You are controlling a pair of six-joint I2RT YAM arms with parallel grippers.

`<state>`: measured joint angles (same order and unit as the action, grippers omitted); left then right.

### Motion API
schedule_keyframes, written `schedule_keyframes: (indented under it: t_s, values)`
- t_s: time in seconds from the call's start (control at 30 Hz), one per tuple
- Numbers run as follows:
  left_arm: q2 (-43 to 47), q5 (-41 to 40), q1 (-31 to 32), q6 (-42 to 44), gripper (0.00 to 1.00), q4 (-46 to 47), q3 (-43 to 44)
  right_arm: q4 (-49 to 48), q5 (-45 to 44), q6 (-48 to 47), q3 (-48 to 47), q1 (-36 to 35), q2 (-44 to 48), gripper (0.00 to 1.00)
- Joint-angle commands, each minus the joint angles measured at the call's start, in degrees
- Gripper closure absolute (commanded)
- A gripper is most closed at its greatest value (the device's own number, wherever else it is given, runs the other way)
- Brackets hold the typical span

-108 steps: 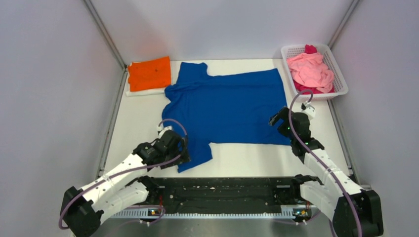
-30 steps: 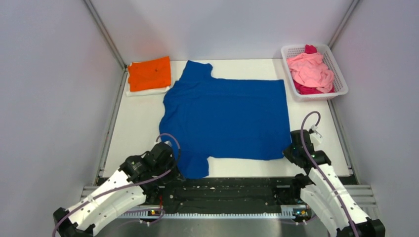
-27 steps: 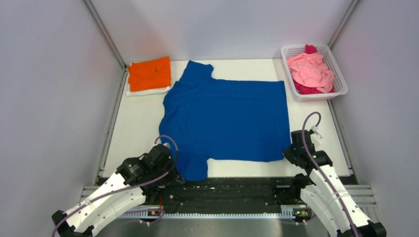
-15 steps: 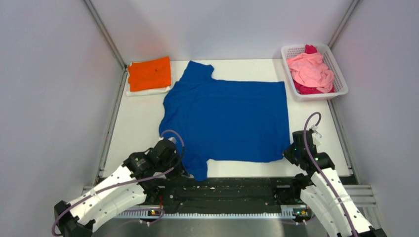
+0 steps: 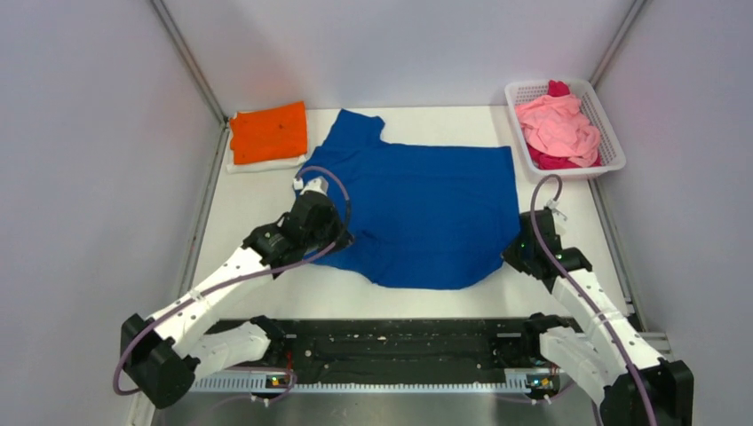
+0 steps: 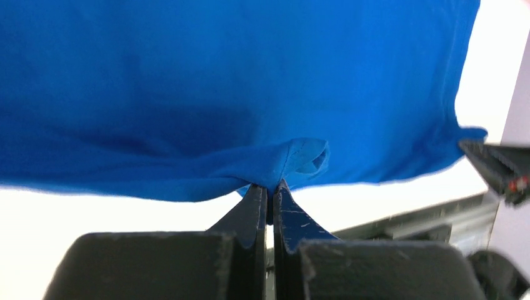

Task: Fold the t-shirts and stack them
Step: Fold the flattened tshirt in 1/3 of the way

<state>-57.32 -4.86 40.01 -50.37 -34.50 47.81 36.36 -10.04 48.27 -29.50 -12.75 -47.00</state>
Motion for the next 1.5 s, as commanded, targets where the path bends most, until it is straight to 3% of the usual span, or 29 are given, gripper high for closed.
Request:
schedule_keyframes:
  t_s: [0.0,0.1,0.5,1.0,1.2,1.23,1.3,1.37,1.43,1.47]
  values:
    - [-5.84,2.11,-9.19,4.84,1.00,7.86,4.84,-6.31,-2.76,-2.79,-5.83,0.19,-3.37,1.00]
    - [-9.29,4.54,-13.65,6.78,1.00,11.58,7.20,-6.95,-4.41,-3.84,-8.58,1.47,-6.35,1.00]
    - [-18.69,4.58,-19.45,15.30,1.00,15.09,16.35,-11.60,-5.02,-6.56,-15.29,5.09,-15.65,1.00]
    - [-34.26,7.06,-25.31,17.14,1.00,18.56,24.20,-16.96,-4.84,-5.72,-22.75,9.08,-34.08,1.00]
    - [-42.02,10.11,-26.63,19.32,0.99,20.51,28.65,-18.50,-7.31,-3.70,-24.82,9.74,-40.64,0.90]
    - [-43.39,10.09,-26.69,19.89,0.97,20.89,29.61,-18.90,-7.76,-3.49,-25.02,9.82,-41.33,0.87]
    - [-45.93,8.21,-26.89,20.49,0.87,20.37,32.12,-19.13,-8.79,-3.07,-25.85,10.02,-42.49,0.68]
    - [-48.31,3.64,-27.27,20.21,0.55,19.77,34.68,-18.99,-10.70,-2.51,-26.83,10.13,-42.93,0.52]
    - [-50.23,1.65,-28.13,19.90,0.35,18.81,37.63,-18.79,-11.95,-2.49,-27.63,10.15,-42.34,0.39]
    - [-50.76,0.93,-28.67,19.59,0.17,18.17,38.95,-18.56,-12.56,-2.61,-27.70,10.14,-41.71,0.32]
